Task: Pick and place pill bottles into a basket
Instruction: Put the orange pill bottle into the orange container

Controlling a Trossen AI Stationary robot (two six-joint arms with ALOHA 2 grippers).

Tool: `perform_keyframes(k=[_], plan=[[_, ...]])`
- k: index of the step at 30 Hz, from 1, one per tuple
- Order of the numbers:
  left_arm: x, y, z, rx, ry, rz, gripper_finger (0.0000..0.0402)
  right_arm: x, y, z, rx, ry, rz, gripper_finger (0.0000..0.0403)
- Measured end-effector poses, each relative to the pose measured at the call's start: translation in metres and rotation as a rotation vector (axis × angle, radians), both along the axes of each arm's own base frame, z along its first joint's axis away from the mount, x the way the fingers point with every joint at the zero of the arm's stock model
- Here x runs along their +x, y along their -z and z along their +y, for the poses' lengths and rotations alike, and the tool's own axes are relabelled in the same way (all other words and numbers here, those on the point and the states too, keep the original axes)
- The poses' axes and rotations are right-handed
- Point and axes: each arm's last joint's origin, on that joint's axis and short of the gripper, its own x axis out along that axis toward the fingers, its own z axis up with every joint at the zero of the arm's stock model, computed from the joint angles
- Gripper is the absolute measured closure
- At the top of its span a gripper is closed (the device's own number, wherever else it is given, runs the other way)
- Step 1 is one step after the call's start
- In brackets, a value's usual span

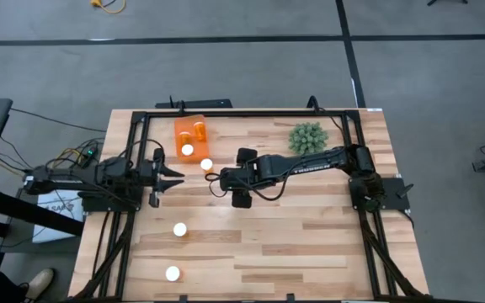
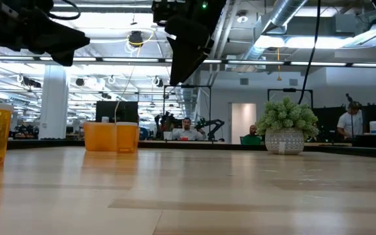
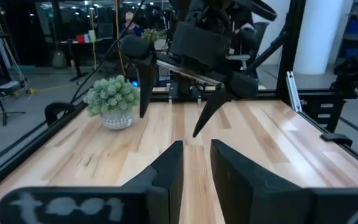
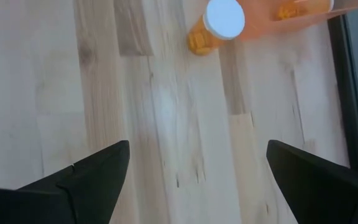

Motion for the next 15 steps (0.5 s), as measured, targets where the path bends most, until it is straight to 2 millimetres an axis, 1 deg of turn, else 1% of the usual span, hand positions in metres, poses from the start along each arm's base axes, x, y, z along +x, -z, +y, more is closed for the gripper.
perform_keyframes(k=[3, 10, 15], plan=[[-0.003, 0.002, 0.0, 0.0, 0.0, -0.018, 0.033, -0.001, 0.0, 0.0, 0.002, 0.007, 0.006, 0.0031], [-0.009, -0.002, -0.001, 0.021, 0.037, -0.072, 0.033, -0.001, 0.0, 0.0, 0.009, 0.022, 0.002, 0.0031], [-0.007, 0.009, -0.002, 0.027, 0.058, -0.136, 0.033, -0.001, 0.001, 0.0, 0.013, 0.03, -0.001, 0.0031]])
